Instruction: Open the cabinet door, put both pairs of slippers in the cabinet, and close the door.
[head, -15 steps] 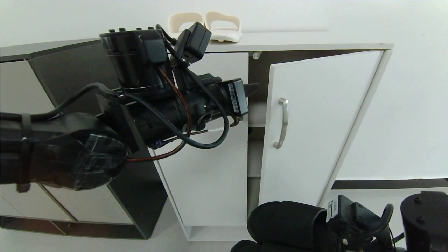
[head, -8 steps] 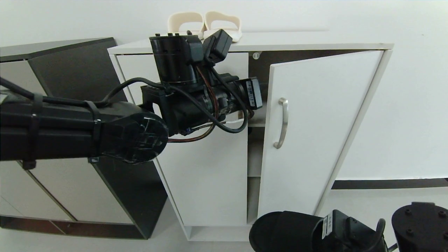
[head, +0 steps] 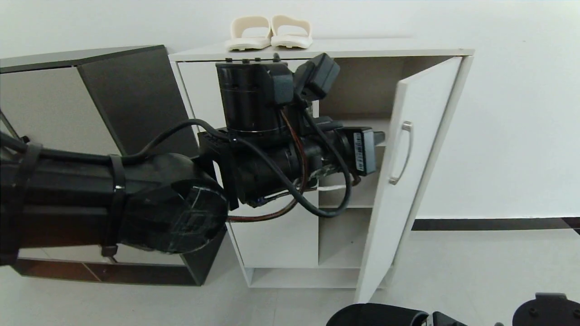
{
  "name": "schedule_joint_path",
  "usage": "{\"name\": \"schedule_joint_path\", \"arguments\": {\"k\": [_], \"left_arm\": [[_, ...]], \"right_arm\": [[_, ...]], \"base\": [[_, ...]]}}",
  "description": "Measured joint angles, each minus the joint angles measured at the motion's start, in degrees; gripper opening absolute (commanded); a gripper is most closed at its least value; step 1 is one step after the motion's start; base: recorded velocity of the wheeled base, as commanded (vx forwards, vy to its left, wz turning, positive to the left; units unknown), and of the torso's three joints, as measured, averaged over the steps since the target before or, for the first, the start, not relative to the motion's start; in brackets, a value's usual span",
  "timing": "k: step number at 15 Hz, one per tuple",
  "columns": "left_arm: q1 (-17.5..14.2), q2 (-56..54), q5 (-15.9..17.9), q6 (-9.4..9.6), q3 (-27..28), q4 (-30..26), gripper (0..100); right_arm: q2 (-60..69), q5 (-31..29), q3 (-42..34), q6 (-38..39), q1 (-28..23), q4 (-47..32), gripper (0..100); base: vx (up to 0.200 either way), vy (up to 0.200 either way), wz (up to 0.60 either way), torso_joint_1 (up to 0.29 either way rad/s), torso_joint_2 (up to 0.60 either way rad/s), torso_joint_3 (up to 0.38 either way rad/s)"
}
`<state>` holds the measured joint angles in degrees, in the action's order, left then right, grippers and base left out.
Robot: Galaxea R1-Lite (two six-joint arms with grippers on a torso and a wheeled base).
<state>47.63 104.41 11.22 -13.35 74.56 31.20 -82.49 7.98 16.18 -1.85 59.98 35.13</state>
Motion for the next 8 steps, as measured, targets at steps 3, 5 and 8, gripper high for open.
{"name": "schedule_joint_path", "arguments": {"k": [3, 5, 8], "left_arm": [[4.99, 0.40, 1.62, 2.32, 0.35, 2.61, 0], [4.30, 0.05, 1.43, 2.46, -0.74, 2.66, 0], [-1.30, -5.72, 1.01, 3.74, -5.16, 1.34, 0]], "right_arm": [[0.20, -0.35, -0.11, 0.29, 0.30, 0.34, 0], [-0.17, -1.87, 1.34, 0.77, -1.30, 0.39, 0], [-2.76, -13.81, 6.67, 5.05, -6.70, 0.61, 0]], "base": [[-0.133, 0.000, 0.00, 0.005, 0.00, 0.000], [0.000, 0.000, 0.00, 0.000, 0.00, 0.000], [0.000, 0.000, 0.00, 0.000, 0.00, 0.000]]}}
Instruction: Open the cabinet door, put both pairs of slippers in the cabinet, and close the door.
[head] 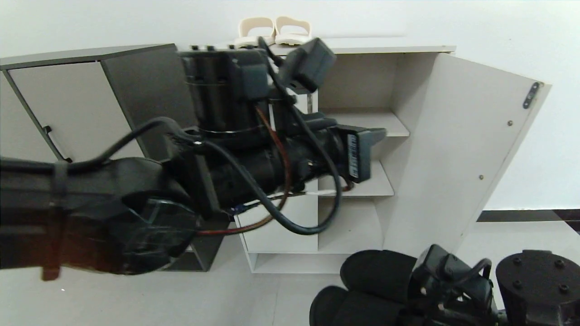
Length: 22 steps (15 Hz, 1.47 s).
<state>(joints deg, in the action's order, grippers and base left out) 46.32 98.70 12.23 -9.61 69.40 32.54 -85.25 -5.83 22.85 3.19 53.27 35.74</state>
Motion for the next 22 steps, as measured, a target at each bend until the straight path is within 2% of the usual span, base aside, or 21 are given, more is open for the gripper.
{"name": "schedule_joint_path", "arguments": {"k": [2, 3, 5, 6, 7, 8, 11, 13, 14, 16, 17, 19, 22], "left_arm": [[-4.95, -7.59, -3.15, 1.35, -4.85, -5.06, 0], [-7.06, -12.64, -5.94, 1.80, -8.05, -8.73, 0], [-9.69, -22.98, -12.76, 2.55, -14.47, -14.37, 0], [-11.00, -28.82, -16.52, 3.45, -17.94, -16.62, 0], [-13.12, -34.58, -18.92, 4.25, -21.11, -18.51, 0], [-16.46, -40.75, -20.68, 4.90, -24.50, -20.60, 0], [-29.90, -61.32, -23.72, 6.13, -36.52, -27.76, 0], [-38.08, -75.08, -23.72, 6.92, -45.45, -32.54, 0], [-40.38, -81.03, -21.88, 7.69, -49.84, -34.50, 0], [-44.04, -90.47, -15.86, 9.36, -58.21, -37.10, 0], [-44.96, -93.21, -14.10, 9.79, -61.16, -37.13, 0], [-45.81, -96.50, -11.47, 10.34, -66.29, -33.00, 0], [-46.10, -98.21, -10.23, 10.25, -68.33, -32.32, 0]], "right_arm": [[-2.65, -11.33, 5.21, 4.82, -1.82, 0.27, 0], [-4.50, -15.03, 8.11, 6.79, -2.73, 0.35, 0], [-8.28, -19.74, 12.43, 9.09, -4.40, 0.39, 0], [-10.18, -22.53, 14.03, 9.58, -5.35, 0.39, 0], [-11.78, -25.30, 15.06, 9.80, -6.25, 0.41, 0], [-12.91, -26.14, 15.65, 9.80, -6.78, 0.44, 0], [-14.56, -26.25, 16.15, 9.75, -7.19, 0.44, 0], [-14.99, -26.25, 16.18, 9.78, -7.28, 0.49, 0], [-15.13, -26.22, 16.20, 9.80, -7.13, 0.41, 0], [-15.30, -26.19, 16.15, 9.89, -7.35, 0.46, 0], [-15.34, -26.11, 16.09, 9.91, -7.22, 0.46, 0], [-15.41, -26.03, 16.10, 9.91, -7.30, 0.46, 0], [-16.10, -25.87, 16.37, 9.56, -7.28, 4.11, 0]], "base": [[0.000, 0.000, 0.00, 0.000, 0.00, 0.000], [0.000, 0.000, 0.00, 0.000, 0.00, 0.000], [0.000, 0.000, 0.00, 0.000, 0.00, 0.000], [0.000, 0.000, 0.00, 0.000, 0.00, 0.000], [0.000, 0.000, 0.00, 0.000, 0.00, 0.000], [0.000, 0.000, 0.00, 0.000, 0.00, 0.000], [0.000, 0.000, 0.00, 0.000, 0.00, 0.000], [0.000, 0.000, 0.00, 0.000, 0.00, 0.000], [0.000, 0.000, 0.00, 0.000, 0.00, 0.000], [0.000, 0.000, 0.00, 0.000, 0.00, 0.000], [0.000, 0.000, 0.00, 0.000, 0.00, 0.000], [0.000, 0.000, 0.00, 0.000, 0.00, 0.000], [0.000, 0.000, 0.00, 0.000, 0.00, 0.000]]}}
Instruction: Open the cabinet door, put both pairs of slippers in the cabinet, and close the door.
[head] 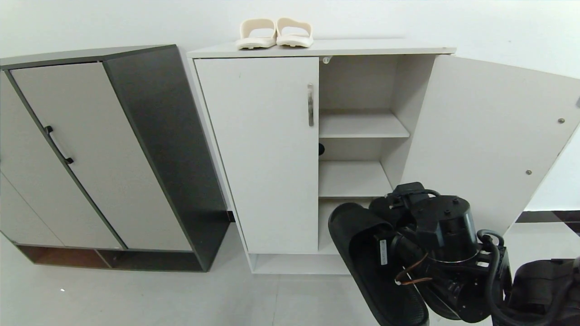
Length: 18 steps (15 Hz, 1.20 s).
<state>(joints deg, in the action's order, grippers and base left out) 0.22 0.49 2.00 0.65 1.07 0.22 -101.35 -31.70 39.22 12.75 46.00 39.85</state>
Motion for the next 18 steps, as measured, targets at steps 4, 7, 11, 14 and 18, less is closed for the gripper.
{"name": "schedule_joint_path", "arguments": {"k": [4, 7, 11, 14, 18], "left_arm": [[-0.06, -0.51, -6.02, -0.38, -0.87, -0.15, 0], [-0.06, -0.56, -3.67, -0.13, -1.05, -0.15, 0], [-0.04, -0.56, -3.72, -0.78, -1.07, -0.09, 0], [-0.04, -0.56, -3.52, -0.51, -1.07, -0.06, 0], [-0.12, -0.56, -3.45, -0.40, -1.07, -0.04, 0]], "right_arm": [[-3.19, -0.33, -0.20, -2.79, 0.22, 8.13, 0], [-4.49, -0.71, 0.89, -2.93, 0.22, 8.78, 0], [-7.22, -10.67, 6.75, -2.90, 0.20, 8.27, 0], [-10.86, -14.09, 10.51, -2.93, 1.52, 8.11, 0], [-15.32, -14.23, 13.92, -2.88, 1.50, 8.20, 0]], "base": [[0.000, 0.000, 0.00, 0.000, 0.00, 0.000], [0.000, 0.000, 0.00, 0.000, 0.00, 0.000], [0.000, 0.000, 0.00, 0.000, 0.00, 0.000], [0.000, -0.133, 0.00, 0.000, 0.00, 0.000], [0.000, -0.200, 0.00, 0.002, 0.00, 0.001]]}}
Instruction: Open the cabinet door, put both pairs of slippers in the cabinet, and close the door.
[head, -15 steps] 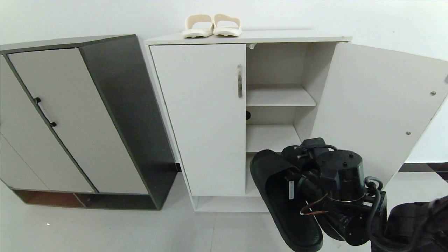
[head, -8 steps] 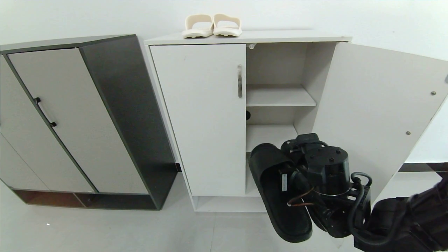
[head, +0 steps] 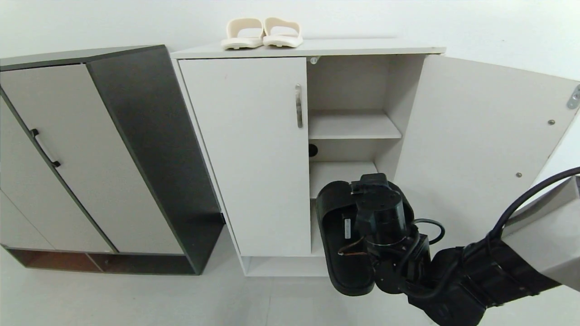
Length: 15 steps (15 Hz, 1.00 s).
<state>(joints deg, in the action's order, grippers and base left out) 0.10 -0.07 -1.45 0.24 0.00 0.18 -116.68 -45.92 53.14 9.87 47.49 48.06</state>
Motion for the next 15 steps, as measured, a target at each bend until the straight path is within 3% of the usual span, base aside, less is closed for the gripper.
{"name": "schedule_joint_path", "arguments": {"k": [2, 8, 15], "left_arm": [[0.09, 0.02, -0.07, -0.04, 0.00, -0.05, 0], [0.06, 0.02, -0.21, -0.24, 0.00, -0.05, 0], [0.06, 0.02, -0.13, -0.24, 0.00, -0.02, 0]], "right_arm": [[-1.55, -0.04, 0.61, 0.27, 0.33, 0.26, 0], [-7.06, 0.16, 3.44, 0.57, 0.33, 4.41, 0], [-15.52, 0.55, 12.73, 0.50, -0.50, 4.52, 0]], "base": [[0.000, -0.200, 0.00, 0.005, 0.00, 0.002], [0.000, 0.000, 0.00, 0.000, 0.00, 0.000], [0.000, 0.000, 0.00, 0.000, 0.00, 0.000]]}}
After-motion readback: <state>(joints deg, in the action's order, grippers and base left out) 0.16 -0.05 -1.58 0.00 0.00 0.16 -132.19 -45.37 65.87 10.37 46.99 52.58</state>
